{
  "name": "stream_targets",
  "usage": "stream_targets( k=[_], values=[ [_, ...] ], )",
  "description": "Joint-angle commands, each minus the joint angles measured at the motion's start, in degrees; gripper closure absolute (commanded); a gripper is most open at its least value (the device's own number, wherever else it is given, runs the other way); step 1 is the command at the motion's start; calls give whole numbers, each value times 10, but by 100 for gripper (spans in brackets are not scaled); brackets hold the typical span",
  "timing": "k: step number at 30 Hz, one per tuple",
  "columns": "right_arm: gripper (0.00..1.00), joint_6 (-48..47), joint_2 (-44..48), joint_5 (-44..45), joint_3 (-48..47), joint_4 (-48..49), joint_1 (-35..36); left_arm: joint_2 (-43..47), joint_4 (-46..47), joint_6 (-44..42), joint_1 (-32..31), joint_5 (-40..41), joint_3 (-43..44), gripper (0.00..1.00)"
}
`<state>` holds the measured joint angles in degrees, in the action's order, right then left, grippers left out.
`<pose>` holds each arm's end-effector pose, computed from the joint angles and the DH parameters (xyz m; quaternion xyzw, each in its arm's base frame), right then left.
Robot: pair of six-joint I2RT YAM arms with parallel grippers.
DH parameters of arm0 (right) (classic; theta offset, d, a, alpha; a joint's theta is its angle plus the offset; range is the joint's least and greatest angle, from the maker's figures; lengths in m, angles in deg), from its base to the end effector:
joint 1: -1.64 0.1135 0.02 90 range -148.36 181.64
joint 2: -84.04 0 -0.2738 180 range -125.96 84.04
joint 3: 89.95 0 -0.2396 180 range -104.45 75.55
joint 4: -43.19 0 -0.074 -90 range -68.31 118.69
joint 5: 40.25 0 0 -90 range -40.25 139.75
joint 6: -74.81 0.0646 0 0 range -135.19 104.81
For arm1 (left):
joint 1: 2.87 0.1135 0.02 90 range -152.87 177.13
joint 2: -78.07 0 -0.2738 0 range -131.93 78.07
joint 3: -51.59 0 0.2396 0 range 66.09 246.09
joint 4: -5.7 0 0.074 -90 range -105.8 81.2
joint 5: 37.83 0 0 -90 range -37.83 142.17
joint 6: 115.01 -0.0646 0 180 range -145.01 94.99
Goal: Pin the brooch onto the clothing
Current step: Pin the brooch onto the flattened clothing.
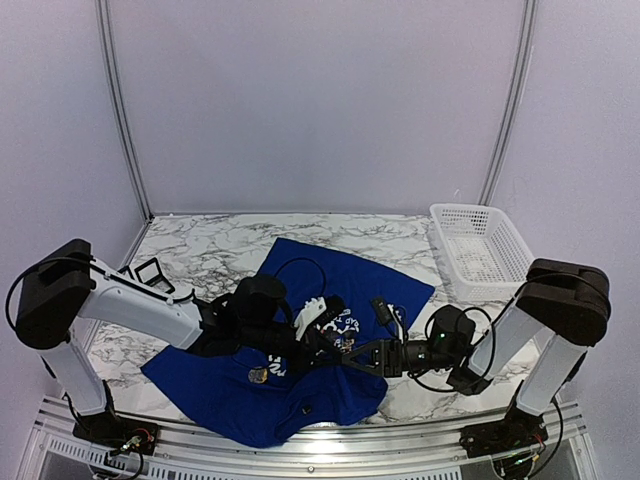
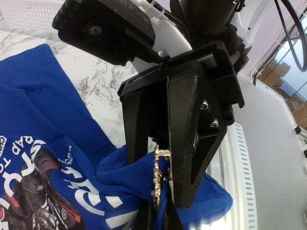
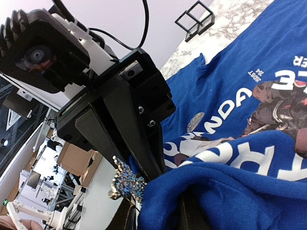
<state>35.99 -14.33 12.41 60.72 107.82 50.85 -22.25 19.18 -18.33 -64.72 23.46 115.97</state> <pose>0.1471 0.2304 0.1510 -0.2055 0.6988 0.6448 0.2316 0.1537 -0.3530 0.1923 0.4951 0.6500 -0.4735 0.3290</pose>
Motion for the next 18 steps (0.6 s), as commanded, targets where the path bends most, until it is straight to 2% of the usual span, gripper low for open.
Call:
stream_targets(
  k=[1, 8, 12, 18],
  values=[
    [87, 42, 7, 39, -45, 21, -20, 17, -30, -52, -34, -25, -17, 100],
    [91, 63, 2, 19, -51, 25, -23, 19, -29, -64, -42, -20, -22, 100],
    [98, 76, -1, 14, -44, 56, -25, 21, -29, -64, -42, -20, -24, 100],
    [99, 71, -3, -1, -47, 76, -25, 18, -27, -60, -42, -27, -22, 100]
  ],
)
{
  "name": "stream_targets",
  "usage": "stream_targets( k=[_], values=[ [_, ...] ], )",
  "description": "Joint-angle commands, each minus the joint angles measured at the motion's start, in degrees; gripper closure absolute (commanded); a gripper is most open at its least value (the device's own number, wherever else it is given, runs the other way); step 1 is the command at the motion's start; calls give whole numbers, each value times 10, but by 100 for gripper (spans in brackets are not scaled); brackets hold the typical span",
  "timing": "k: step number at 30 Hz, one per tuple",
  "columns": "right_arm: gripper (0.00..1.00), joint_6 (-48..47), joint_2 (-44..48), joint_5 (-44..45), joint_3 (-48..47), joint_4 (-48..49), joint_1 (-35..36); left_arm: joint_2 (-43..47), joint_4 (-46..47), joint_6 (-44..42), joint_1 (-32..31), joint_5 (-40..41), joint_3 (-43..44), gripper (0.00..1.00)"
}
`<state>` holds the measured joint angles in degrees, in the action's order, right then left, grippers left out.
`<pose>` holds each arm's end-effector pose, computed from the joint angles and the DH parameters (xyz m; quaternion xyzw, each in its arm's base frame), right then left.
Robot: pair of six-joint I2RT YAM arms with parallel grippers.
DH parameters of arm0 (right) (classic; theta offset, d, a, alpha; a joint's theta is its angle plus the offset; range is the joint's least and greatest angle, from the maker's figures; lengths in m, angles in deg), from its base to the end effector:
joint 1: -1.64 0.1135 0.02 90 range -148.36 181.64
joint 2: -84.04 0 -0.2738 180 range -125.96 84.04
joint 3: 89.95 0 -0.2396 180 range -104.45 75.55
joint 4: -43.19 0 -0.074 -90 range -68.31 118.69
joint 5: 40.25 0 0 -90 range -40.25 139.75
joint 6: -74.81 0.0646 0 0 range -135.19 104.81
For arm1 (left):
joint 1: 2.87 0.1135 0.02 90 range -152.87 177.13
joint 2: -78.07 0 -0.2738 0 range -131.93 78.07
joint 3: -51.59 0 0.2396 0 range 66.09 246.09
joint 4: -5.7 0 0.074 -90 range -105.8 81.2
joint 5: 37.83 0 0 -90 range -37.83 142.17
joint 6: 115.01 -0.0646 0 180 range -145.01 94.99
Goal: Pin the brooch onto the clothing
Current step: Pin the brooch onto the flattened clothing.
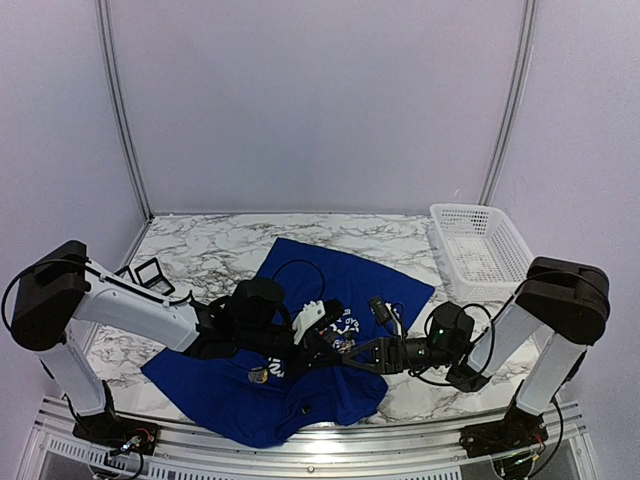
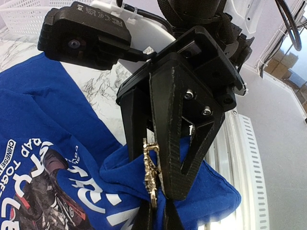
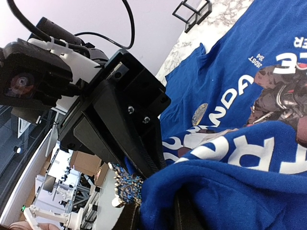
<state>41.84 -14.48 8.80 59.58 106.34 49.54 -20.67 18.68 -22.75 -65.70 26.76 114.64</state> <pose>0.1513 0.2306 0.1516 -0.1809 0.7068 0.6594 0.1816 0.1481 -0.3492 0.1932 0.5148 0.6398 -0.4451 0.3571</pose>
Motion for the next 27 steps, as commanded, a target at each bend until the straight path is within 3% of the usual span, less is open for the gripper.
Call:
stream_targets(
  k=[1, 7, 27],
  values=[
    [99, 10, -2, 31, -37, 93, -12, 2, -21, -14, -32, -61, -8, 100],
    [100, -31, 17, 14, -40, 85, -5, -2, -9, 7, -30, -71, -7, 100],
    [100, -245, 104, -30, -69, -150, 12, 0, 7, 48, -12, -125, 4, 100]
  ],
)
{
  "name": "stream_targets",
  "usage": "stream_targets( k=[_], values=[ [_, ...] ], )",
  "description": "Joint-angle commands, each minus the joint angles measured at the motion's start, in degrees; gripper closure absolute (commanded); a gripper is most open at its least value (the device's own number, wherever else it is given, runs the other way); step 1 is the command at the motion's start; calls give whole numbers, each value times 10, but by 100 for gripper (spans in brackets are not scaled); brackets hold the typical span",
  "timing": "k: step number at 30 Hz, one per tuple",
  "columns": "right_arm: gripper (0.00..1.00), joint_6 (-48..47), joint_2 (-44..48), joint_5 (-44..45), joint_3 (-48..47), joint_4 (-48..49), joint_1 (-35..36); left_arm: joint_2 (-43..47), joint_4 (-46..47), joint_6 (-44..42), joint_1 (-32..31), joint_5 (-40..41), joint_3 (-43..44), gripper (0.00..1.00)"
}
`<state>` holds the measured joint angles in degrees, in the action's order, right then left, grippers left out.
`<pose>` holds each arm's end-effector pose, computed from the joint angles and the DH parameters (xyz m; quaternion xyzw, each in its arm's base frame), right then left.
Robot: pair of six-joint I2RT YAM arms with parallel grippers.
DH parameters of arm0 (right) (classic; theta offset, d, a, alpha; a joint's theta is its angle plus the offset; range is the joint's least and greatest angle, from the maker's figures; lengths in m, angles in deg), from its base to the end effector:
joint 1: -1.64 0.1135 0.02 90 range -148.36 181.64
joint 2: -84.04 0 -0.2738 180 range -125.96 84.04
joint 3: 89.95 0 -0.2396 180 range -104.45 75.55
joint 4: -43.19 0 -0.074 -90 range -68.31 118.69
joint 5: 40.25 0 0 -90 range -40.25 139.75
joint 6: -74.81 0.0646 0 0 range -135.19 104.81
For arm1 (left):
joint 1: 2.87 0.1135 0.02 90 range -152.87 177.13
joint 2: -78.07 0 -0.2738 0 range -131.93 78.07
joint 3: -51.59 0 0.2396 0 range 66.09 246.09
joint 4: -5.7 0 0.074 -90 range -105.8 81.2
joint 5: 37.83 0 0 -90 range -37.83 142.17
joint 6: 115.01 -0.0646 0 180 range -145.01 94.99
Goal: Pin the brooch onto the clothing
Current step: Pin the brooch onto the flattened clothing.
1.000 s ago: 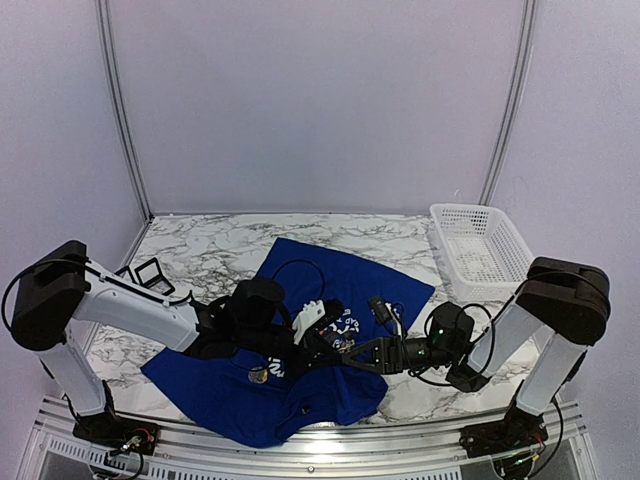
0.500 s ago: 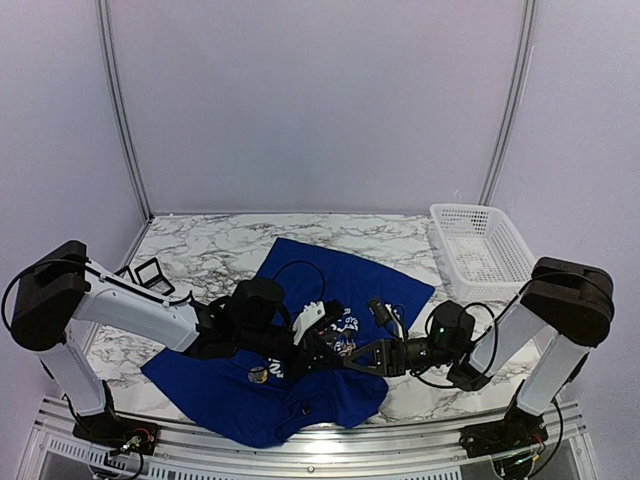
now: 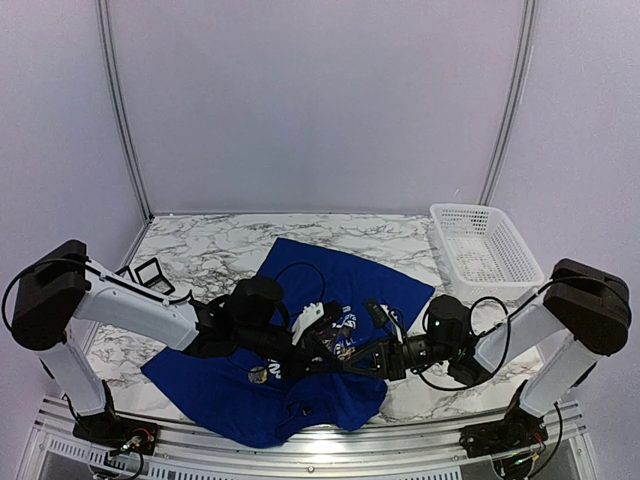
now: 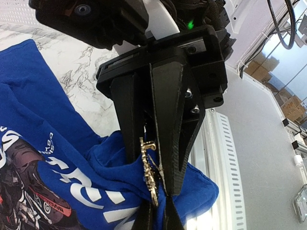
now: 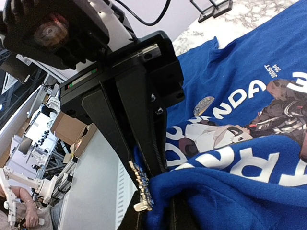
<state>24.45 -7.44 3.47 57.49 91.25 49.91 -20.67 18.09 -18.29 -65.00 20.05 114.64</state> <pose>0.1431 0.2305 0.1596 -0.3030 0.6880 0.6247 0.2114 0.1447 -0.3470 0.1934 0.5079 0.6400 -0.4893 0.3051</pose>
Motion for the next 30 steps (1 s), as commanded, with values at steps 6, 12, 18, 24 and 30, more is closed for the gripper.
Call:
stream_targets(
  k=[6, 12, 18, 24, 30],
  values=[
    [100, -143, 72, 24, -53, -67, 15, -1, 13, 1, -19, -59, 7, 89],
    [100, -180, 90, 22, -56, -107, 16, 2, 13, 5, -18, -61, 9, 98],
    [100, -205, 94, 24, -68, -134, 26, -8, 13, 22, -17, -41, 16, 100],
    [100, -195, 94, 13, -64, -115, 30, -2, 13, 19, -17, -10, 13, 100],
    [92, -118, 74, -6, -28, 9, 5, 28, 16, -28, -19, 18, -10, 100]
  ],
)
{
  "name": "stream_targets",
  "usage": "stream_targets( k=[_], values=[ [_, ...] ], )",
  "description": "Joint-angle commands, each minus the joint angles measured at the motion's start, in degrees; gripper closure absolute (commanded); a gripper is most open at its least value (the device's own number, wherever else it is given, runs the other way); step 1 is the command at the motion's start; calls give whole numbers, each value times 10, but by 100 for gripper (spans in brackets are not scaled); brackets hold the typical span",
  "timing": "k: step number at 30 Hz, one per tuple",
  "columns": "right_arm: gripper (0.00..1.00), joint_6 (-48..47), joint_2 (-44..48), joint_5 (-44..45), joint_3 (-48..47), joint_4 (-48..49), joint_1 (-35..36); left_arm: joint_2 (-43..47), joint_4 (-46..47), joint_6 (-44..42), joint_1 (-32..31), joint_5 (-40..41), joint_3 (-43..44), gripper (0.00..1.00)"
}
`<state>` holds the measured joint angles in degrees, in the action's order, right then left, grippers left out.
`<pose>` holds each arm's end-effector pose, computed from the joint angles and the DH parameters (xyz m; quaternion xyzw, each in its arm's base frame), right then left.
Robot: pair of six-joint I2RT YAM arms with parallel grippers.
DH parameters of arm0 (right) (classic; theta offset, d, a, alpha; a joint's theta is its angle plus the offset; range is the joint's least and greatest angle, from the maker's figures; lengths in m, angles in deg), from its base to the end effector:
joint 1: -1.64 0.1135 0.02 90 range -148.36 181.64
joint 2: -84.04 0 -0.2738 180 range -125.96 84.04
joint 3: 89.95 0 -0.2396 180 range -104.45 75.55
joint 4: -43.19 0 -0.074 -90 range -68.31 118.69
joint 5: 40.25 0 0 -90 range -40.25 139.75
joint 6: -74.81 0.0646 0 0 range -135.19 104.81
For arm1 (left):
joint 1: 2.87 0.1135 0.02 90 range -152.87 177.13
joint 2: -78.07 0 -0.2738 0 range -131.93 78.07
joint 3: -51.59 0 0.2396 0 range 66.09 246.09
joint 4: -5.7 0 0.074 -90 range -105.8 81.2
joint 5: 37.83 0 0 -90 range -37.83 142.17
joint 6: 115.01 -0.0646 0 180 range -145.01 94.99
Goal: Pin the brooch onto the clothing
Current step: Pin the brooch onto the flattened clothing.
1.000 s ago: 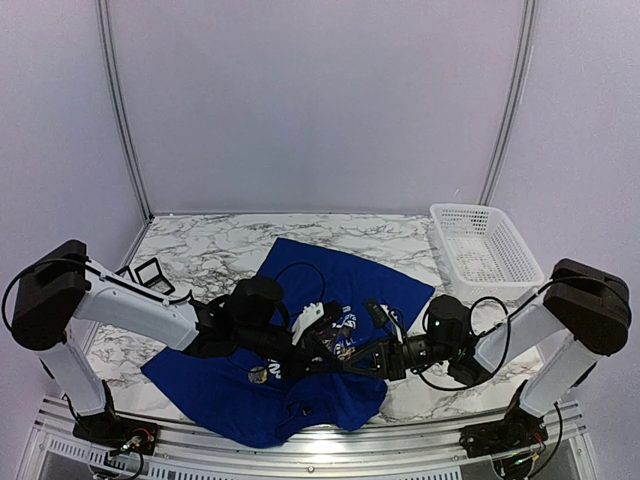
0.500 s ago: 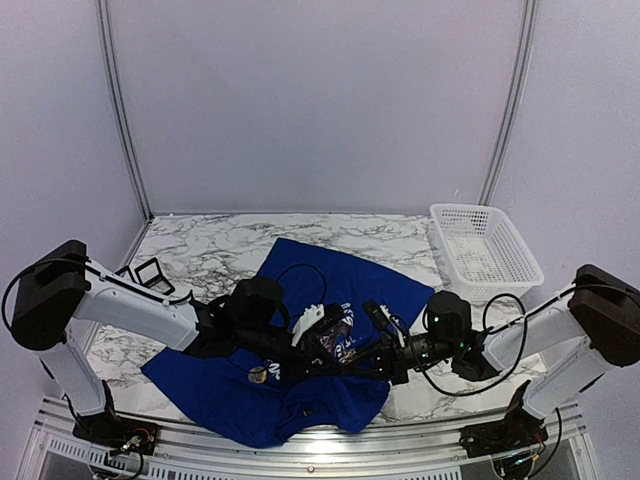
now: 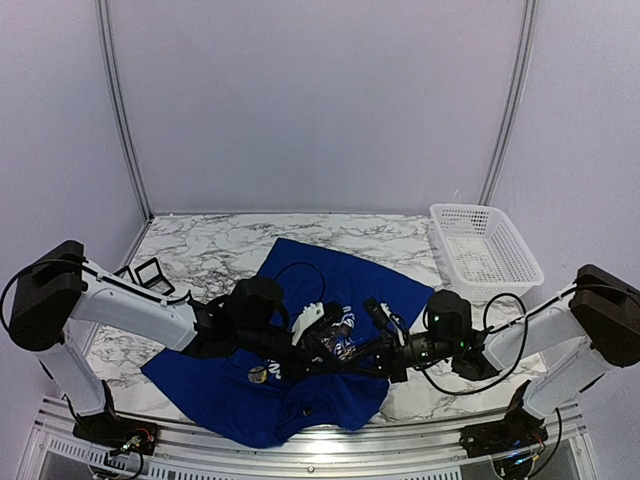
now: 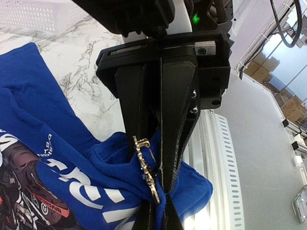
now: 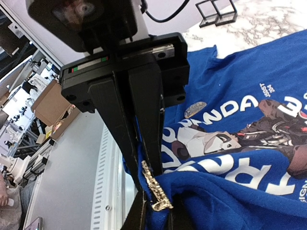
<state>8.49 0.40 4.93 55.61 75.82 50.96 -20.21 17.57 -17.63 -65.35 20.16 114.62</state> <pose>0.1356 0.2277 0.1701 -0.3867 0.6720 0.5744 0.2625 0.1421 -0.3469 0.1951 0.5058 0.6422 -0.4912 0.3009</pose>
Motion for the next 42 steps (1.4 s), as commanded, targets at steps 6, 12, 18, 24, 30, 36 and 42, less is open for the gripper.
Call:
stream_targets(
  k=[6, 12, 18, 24, 30, 36, 42],
  values=[
    [83, 72, -20, -32, -4, 225, -11, 29, 23, -50, -19, 12, -17, 100],
    [77, 79, -15, -37, 6, 233, -17, 37, 24, -55, -21, 15, -20, 100],
    [68, 75, -2, -47, 26, 237, -19, 44, 25, -59, -21, 20, -26, 100],
    [49, 48, 32, -47, 34, 223, -19, 41, 28, -40, -21, 19, -23, 100],
    [46, -12, 77, 1, 56, 144, -19, 46, 35, -31, -21, 17, -25, 100],
    [37, -82, 98, 29, 61, 103, -9, 44, 37, -27, -21, 13, -25, 100],
    [36, -212, 113, 86, 49, 0, 22, 45, 39, -24, -21, 9, -23, 100]
  ],
)
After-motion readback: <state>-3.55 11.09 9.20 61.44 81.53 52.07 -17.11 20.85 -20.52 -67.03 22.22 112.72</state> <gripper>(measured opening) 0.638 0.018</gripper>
